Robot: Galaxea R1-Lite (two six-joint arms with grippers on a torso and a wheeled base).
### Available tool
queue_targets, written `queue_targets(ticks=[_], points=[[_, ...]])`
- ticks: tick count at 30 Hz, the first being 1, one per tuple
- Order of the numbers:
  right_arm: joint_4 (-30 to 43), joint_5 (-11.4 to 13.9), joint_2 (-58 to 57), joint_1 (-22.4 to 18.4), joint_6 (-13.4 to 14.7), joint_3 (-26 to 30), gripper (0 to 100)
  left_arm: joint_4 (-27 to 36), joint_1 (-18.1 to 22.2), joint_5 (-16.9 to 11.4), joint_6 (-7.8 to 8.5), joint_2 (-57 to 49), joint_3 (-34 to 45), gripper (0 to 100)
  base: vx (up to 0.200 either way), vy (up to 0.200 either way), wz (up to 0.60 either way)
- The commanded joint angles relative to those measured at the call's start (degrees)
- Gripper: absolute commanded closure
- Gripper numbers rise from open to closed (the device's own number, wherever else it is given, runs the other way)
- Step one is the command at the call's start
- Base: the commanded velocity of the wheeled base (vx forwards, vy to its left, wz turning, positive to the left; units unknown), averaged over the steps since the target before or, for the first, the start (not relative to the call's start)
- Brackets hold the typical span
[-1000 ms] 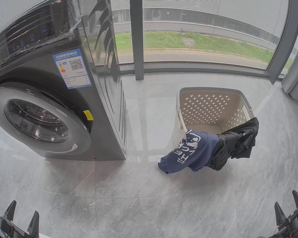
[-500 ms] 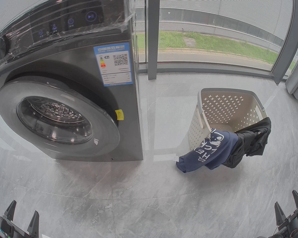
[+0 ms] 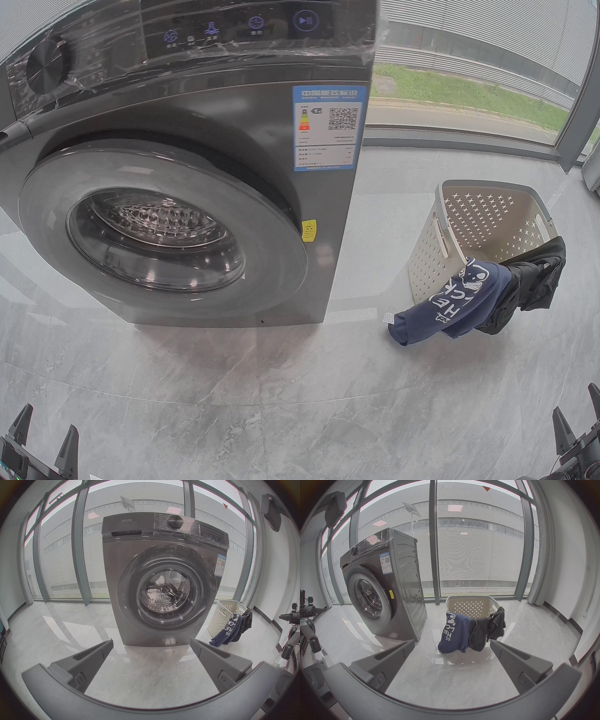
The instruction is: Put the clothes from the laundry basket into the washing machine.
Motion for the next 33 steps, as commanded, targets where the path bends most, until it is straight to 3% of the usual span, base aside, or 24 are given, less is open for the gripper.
queue_targets(ticks=[1, 5, 20, 26, 33], points=[[-0.01, -0.01, -0.94, 0.01, -0.02, 0.92, 0, -0.03, 0.04, 0.04, -0.03, -0.51, 0.84, 0, 0.000, 0.000, 0.00], [-0.01, -0.01, -0.94, 0.01, -0.02, 0.92, 0, -0.03, 0.04, 0.04, -0.03, -0.51, 0.84, 0, 0.000, 0.000, 0.00], [-0.01, -0.01, -0.85, 0.01, -0.02, 0.92, 0, -0.03, 0.04, 0.04, -0.03, -0.51, 0.84, 0, 0.000, 0.200, 0.00], [-0.01, -0.10, -0.85, 0.01, 0.07, 0.92, 0, -0.03, 0.04, 0.04, -0.03, -0.51, 0.84, 0, 0.000, 0.000, 0.30], [-0.01, -0.10, -0.85, 0.01, 0.07, 0.92, 0, -0.03, 0.04, 0.04, -0.03, -0.51, 0.84, 0, 0.000, 0.200, 0.00]])
